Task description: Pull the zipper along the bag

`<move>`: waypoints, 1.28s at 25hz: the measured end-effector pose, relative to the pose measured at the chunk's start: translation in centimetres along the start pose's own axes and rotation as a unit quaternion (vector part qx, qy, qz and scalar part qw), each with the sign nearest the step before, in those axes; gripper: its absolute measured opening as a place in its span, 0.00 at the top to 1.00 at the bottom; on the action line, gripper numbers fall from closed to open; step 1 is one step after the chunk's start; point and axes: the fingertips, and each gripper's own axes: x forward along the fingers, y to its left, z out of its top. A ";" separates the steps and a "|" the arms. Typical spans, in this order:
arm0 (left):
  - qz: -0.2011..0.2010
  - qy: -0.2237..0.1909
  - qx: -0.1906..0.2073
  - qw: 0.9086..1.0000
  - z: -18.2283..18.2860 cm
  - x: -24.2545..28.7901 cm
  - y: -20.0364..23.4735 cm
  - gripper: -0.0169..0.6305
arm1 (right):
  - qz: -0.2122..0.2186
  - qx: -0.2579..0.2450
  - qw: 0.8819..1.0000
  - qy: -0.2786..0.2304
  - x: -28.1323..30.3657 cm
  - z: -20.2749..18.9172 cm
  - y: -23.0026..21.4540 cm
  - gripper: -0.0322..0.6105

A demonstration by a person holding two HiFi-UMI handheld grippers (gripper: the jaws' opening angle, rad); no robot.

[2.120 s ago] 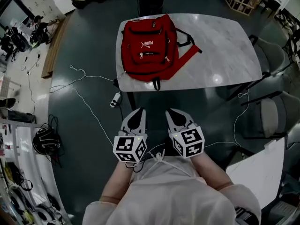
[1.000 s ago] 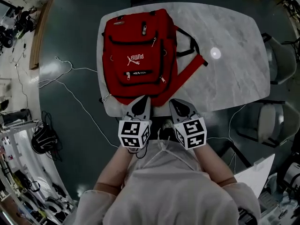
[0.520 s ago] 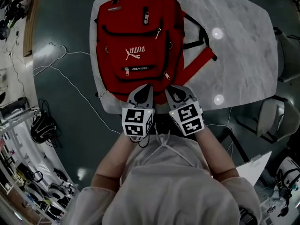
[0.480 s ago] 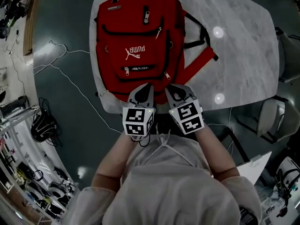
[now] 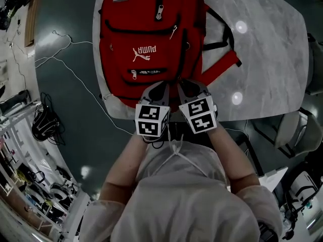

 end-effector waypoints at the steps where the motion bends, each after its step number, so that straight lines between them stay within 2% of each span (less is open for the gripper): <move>1: 0.000 0.001 -0.002 1.000 0.0 0.2 0.0 0.94 | 0.003 -0.006 1.000 0.004 0.2 -0.1 0.2 0.90; 7: 0.008 0.018 -0.016 1.000 -0.8 1.6 0.4 0.94 | 0.010 -0.053 0.998 0.038 1.1 -0.5 -0.1 0.90; 10: 0.003 0.019 -0.006 1.000 -0.5 1.9 0.1 0.94 | 0.019 -0.061 0.997 0.045 1.3 -0.5 -0.2 0.90; 14: -0.003 0.029 0.005 1.000 -0.7 2.6 -0.2 0.94 | 0.041 -0.019 0.998 0.046 1.5 -0.8 -0.4 0.90; 19: -0.008 0.038 -0.001 0.999 -0.9 3.3 0.1 0.94 | 0.072 0.017 0.995 0.062 1.4 -1.1 -1.2 0.90; 21: -0.008 0.039 0.003 0.999 -0.9 3.3 0.1 0.94 | 0.072 -0.007 0.995 0.069 1.2 -0.8 -1.4 0.91; 25: 0.001 0.043 0.013 0.999 -1.0 3.5 0.2 0.94 | 0.052 -0.118 0.988 0.086 0.9 0.0 -1.6 0.91; 27: 0.004 0.046 0.014 0.999 -1.1 3.5 0.3 0.94 | 0.041 -0.156 0.983 0.091 0.9 0.0 -1.5 0.91; 32: 0.005 0.041 0.005 0.999 -1.0 3.7 0.4 0.94 | -0.013 -0.229 0.971 0.071 0.9 0.8 -2.4 0.91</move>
